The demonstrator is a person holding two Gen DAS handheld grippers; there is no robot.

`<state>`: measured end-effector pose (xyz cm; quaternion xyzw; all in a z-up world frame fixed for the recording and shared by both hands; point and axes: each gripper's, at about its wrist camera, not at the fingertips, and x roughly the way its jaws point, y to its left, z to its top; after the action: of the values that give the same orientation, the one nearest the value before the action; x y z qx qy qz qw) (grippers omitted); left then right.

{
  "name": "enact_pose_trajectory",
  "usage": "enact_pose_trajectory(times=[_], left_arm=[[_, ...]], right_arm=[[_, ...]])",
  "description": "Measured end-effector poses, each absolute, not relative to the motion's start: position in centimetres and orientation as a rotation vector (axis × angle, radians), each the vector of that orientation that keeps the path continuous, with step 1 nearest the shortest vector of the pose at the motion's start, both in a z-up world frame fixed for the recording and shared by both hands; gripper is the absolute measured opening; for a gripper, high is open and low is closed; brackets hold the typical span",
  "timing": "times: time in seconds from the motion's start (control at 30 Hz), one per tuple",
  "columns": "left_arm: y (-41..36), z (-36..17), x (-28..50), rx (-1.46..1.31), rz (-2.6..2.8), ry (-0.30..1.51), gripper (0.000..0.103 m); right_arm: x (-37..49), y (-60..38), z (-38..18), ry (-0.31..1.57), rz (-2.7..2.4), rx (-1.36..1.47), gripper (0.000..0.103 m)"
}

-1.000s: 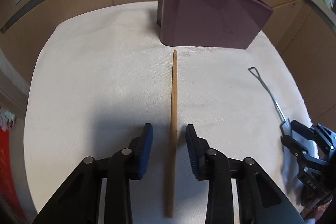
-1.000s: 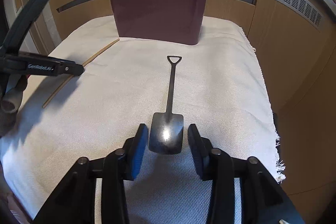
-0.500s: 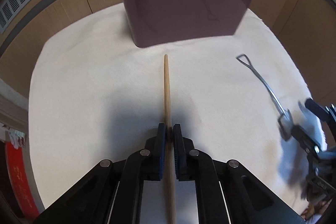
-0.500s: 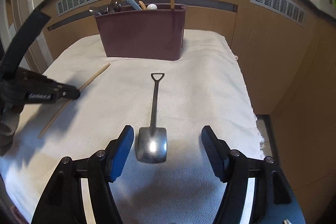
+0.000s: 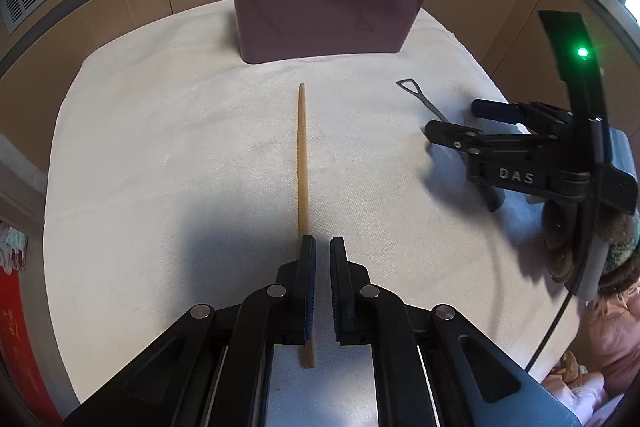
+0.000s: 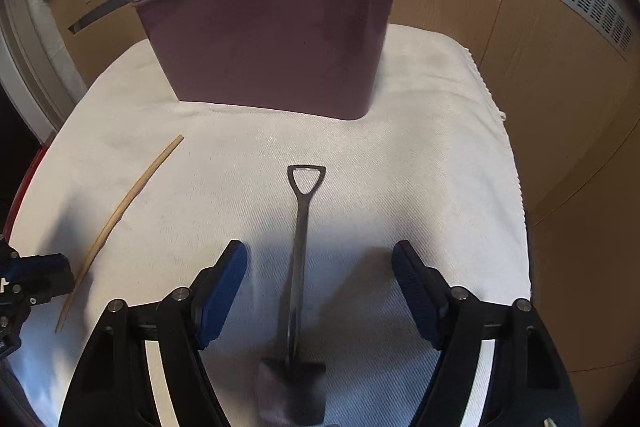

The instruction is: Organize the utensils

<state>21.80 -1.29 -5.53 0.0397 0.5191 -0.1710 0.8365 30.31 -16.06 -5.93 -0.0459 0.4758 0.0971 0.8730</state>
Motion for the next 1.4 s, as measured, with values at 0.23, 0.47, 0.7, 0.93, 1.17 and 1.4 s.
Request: enact_pose_trajectory(times=[0.23,0.47,0.7,0.93,1.17,1.4], left_arm=[[0.0,-5.2,22.7,0.017,-0.337,1.076,0.008],[0.8,-4.8,23.1,0.000,-0.333,1.073,0.009],[-1.3,-4.7,25.4,0.053,-0.417,1.162,0.019],[-4.2,-6.3,30.4,0.210,-0.332,1.260,0.022],[-5.3,-6.7,29.8,0.228,-0.320,1.198,0.008],[-0.8,-3.5,25.0,-0.022,-0.311,0.969,0.007]], right_arm=[[29.4,-15.2,-5.3,1.003,0.275,-0.132,0.008],[26.8,-17.8,-2.6,0.929,0.295,-0.004,0.006],[24.4,-18.3,-0.5,0.875,0.343,0.008,0.006],[23.0,-18.9,-0.4,0.851,0.323,-0.040,0.007],[24.1,-19.4,-1.6,0.875,0.326,-0.037,0.018],[25.4,-17.8,-3.0,0.948,0.333,-0.076,0.030]])
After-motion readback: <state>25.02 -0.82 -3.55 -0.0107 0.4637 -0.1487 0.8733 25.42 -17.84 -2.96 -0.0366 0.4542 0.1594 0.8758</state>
